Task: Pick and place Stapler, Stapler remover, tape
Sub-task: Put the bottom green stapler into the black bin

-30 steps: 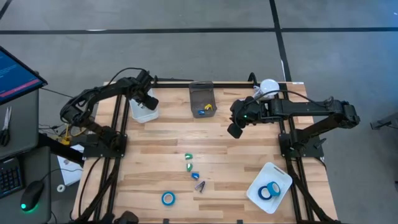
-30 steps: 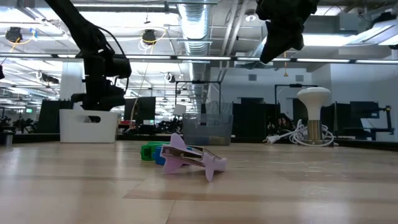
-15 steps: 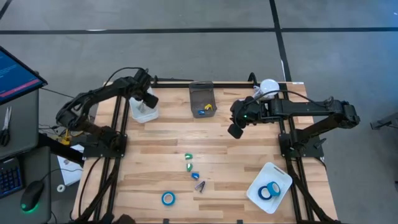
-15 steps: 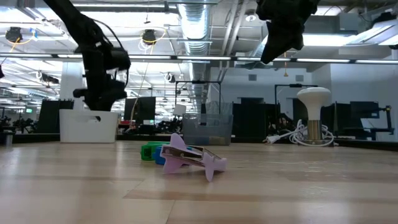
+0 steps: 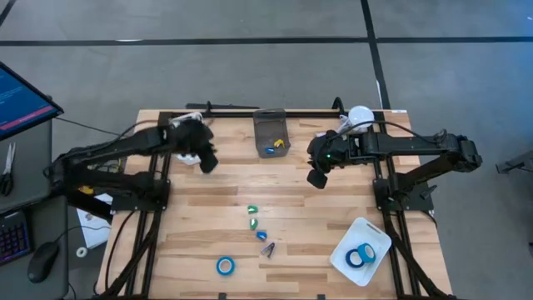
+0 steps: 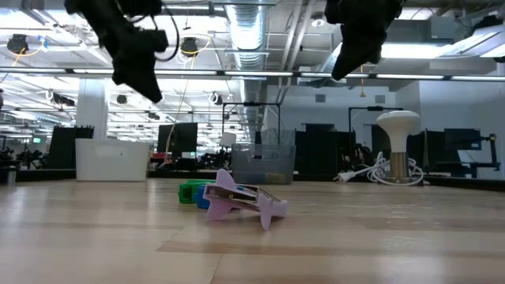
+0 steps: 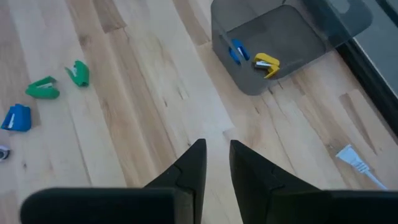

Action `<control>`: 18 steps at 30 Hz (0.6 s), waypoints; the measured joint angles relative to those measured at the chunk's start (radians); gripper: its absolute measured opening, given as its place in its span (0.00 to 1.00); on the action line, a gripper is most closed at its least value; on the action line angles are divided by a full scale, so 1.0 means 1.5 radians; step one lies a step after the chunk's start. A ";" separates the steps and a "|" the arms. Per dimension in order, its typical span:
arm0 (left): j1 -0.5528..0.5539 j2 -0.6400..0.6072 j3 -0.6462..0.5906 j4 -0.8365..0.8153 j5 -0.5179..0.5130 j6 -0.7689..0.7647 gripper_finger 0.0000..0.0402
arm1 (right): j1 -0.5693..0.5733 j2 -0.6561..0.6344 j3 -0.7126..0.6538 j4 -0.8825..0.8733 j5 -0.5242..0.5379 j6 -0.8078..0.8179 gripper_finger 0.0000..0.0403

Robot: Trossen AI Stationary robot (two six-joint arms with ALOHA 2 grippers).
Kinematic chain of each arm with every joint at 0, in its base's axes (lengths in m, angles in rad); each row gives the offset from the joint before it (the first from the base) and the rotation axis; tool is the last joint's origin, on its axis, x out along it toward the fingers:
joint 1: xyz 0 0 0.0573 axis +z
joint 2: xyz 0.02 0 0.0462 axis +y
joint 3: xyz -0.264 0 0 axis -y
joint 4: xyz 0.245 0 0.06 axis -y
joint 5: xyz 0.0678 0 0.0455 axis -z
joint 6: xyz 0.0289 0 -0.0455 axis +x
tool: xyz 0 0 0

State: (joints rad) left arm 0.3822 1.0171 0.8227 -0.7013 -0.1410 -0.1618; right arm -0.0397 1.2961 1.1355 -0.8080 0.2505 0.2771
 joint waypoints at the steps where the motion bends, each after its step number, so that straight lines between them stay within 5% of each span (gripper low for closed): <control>1: -0.038 0.000 0.000 0.000 -0.012 -0.022 0.24 | 0.000 0.000 0.000 0.000 -0.004 0.000 0.16; 9: -0.278 0.029 0.000 0.001 -0.105 -0.157 0.19 | 0.001 0.000 0.000 0.032 -0.111 -0.037 0.16; 18: -0.354 0.024 0.000 -0.008 -0.120 -0.235 0.15 | 0.075 0.071 0.000 0.152 -0.193 -0.107 0.16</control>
State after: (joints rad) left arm -0.1494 1.0535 0.8230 -0.7130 -0.3214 -0.5144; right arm 0.0734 1.4027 1.1358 -0.5805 -0.0383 0.1164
